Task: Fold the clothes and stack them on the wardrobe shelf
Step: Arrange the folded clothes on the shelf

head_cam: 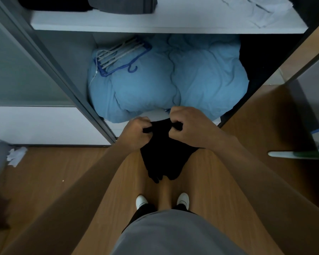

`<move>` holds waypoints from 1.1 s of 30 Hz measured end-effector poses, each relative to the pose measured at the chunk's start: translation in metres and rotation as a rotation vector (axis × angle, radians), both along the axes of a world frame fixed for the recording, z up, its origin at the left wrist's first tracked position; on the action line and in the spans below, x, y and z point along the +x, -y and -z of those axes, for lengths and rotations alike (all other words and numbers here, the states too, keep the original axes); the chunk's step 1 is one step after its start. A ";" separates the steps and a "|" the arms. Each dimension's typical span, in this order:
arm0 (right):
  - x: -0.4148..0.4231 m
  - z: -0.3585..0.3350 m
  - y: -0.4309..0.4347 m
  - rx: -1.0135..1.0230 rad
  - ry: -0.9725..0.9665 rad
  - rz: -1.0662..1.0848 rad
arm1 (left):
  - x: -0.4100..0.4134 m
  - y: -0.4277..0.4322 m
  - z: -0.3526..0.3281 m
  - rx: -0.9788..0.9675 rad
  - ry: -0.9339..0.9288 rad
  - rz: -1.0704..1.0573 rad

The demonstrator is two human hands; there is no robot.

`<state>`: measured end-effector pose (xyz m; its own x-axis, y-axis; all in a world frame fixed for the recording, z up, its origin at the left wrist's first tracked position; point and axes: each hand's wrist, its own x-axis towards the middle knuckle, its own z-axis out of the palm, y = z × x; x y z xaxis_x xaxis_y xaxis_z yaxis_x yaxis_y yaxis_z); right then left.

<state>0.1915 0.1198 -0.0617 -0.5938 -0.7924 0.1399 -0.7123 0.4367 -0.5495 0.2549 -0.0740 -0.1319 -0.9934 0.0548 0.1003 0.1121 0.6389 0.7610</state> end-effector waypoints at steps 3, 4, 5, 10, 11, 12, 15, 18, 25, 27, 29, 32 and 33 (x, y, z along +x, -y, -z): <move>0.000 0.001 -0.001 -0.032 0.025 -0.016 | 0.003 0.000 0.018 -0.062 0.104 -0.020; 0.000 -0.001 -0.001 -0.036 0.022 -0.015 | 0.004 0.000 0.026 -0.073 0.139 -0.053; 0.000 -0.003 -0.001 -0.039 0.012 -0.013 | 0.005 0.001 0.032 -0.071 0.180 -0.084; 0.001 -0.011 -0.001 -0.057 0.017 -0.039 | 0.010 -0.003 0.054 -0.012 0.377 -0.147; 0.003 -0.010 0.000 -0.060 0.020 -0.053 | 0.011 -0.005 0.056 0.002 0.414 -0.133; 0.006 -0.009 0.001 -0.069 0.024 -0.064 | 0.011 -0.007 0.058 0.011 0.452 -0.104; 0.015 -0.001 0.003 -0.093 0.062 -0.077 | 0.015 -0.014 0.063 0.038 0.518 0.017; 0.019 0.000 0.002 -0.101 0.089 -0.101 | 0.022 -0.015 0.071 0.024 0.518 0.079; 0.018 -0.003 -0.003 -0.095 0.107 -0.092 | 0.027 0.001 0.080 0.056 0.420 -0.088; 0.017 0.000 -0.006 -0.054 0.091 -0.076 | 0.025 0.010 0.081 -0.021 0.382 -0.141; 0.014 0.003 -0.009 -0.026 0.078 -0.040 | 0.026 0.022 0.078 -0.113 0.300 -0.163; 0.009 0.008 -0.013 -0.005 0.057 0.020 | 0.032 0.039 0.076 -0.085 0.155 -0.147; 0.007 0.010 -0.013 0.003 0.053 0.040 | 0.035 0.043 0.075 -0.037 0.131 -0.158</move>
<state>0.1990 0.1325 -0.0717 -0.6315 -0.7682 0.1052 -0.6643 0.4661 -0.5843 0.2904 -0.1167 -0.2068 -0.9944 -0.1014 -0.0296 -0.0901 0.6687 0.7380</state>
